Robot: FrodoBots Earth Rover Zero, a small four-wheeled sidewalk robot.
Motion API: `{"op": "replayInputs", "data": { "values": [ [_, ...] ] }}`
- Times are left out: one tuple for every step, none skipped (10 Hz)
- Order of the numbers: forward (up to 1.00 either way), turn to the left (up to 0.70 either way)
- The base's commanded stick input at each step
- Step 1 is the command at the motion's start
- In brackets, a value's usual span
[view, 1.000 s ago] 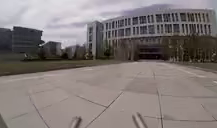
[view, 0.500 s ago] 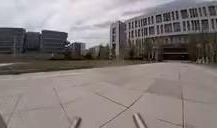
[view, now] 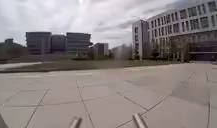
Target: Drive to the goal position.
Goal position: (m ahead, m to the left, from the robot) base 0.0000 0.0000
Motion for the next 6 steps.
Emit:
{"op": "replayInputs", "data": {
  "values": [
    [0.0, 0.45],
    [0.0, 0.45],
    [0.0, 0.45],
    [0.0, 0.45],
    [0.0, 0.45],
    [0.0, 0.45]
  ]
}}
